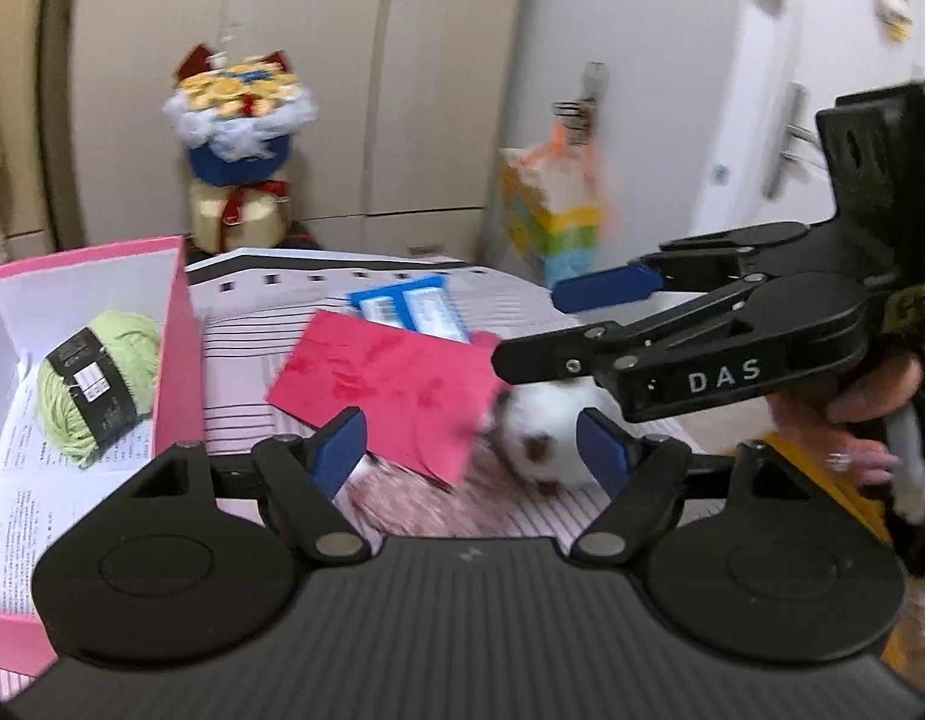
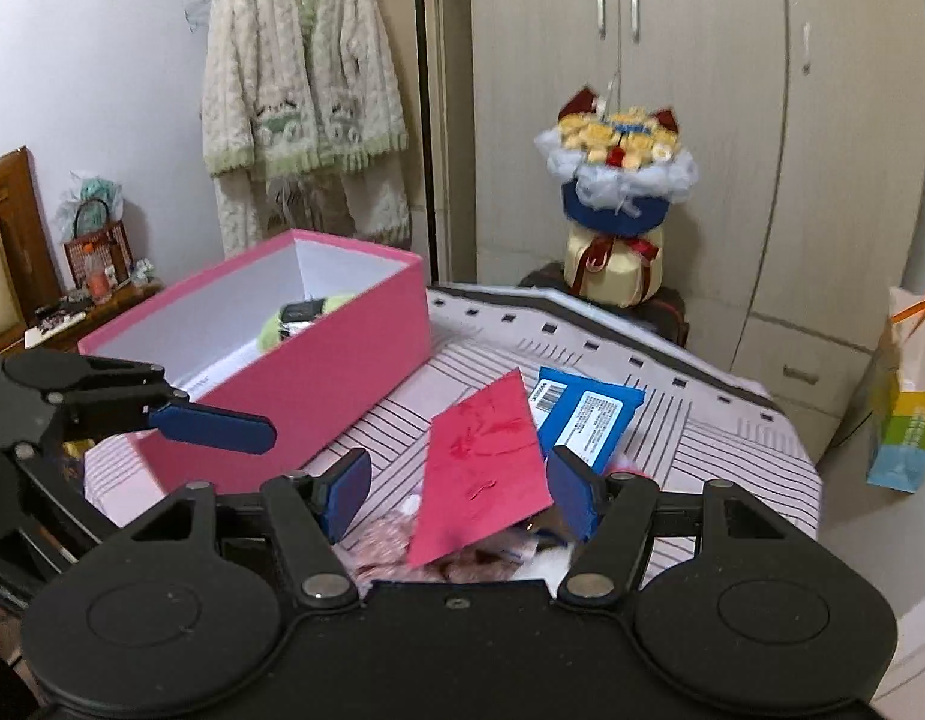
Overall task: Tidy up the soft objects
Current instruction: 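Move the right gripper back to the red envelope on the table, then close the left gripper on the red envelope's edge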
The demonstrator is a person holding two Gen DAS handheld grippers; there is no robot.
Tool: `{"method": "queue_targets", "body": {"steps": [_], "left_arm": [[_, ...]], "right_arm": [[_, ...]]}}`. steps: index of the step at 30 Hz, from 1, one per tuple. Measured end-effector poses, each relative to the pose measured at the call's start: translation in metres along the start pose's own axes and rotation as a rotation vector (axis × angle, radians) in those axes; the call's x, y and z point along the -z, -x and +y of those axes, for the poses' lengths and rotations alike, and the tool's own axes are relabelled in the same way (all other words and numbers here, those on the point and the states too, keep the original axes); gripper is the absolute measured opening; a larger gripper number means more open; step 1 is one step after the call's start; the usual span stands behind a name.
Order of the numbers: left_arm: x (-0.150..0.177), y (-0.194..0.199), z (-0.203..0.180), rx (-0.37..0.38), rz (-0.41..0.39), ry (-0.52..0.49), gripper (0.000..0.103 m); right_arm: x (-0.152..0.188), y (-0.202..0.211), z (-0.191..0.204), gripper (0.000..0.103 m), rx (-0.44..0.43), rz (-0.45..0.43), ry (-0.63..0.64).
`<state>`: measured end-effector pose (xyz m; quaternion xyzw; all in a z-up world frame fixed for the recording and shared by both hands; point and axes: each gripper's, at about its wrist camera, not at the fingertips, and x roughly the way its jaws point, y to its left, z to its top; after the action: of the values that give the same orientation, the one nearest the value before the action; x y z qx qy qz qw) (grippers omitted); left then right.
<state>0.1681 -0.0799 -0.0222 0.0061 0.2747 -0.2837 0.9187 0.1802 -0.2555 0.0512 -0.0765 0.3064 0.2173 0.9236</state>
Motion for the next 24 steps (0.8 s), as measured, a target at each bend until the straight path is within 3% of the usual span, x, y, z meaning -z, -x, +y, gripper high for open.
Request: {"method": "queue_targets", "body": {"steps": [5, 11, 20, 24], "left_arm": [[0.002, -0.044, 0.022, -0.055, 0.03, 0.114, 0.064], [0.009, -0.078, 0.042, -0.055, 0.017, 0.24, 0.064], [0.017, -0.102, 0.047, -0.04, 0.04, 0.309, 0.063], [0.02, -0.108, 0.048, -0.027, 0.068, 0.344, 0.063]], "right_arm": [[-0.015, -0.043, -0.024, 0.068, -0.038, 0.092, -0.03], [-0.019, -0.076, -0.04, 0.057, -0.078, 0.174, -0.056], [-0.017, -0.102, -0.058, 0.055, -0.068, 0.228, -0.097], [-0.014, -0.106, -0.063, 0.053, -0.12, 0.232, -0.12]]}}
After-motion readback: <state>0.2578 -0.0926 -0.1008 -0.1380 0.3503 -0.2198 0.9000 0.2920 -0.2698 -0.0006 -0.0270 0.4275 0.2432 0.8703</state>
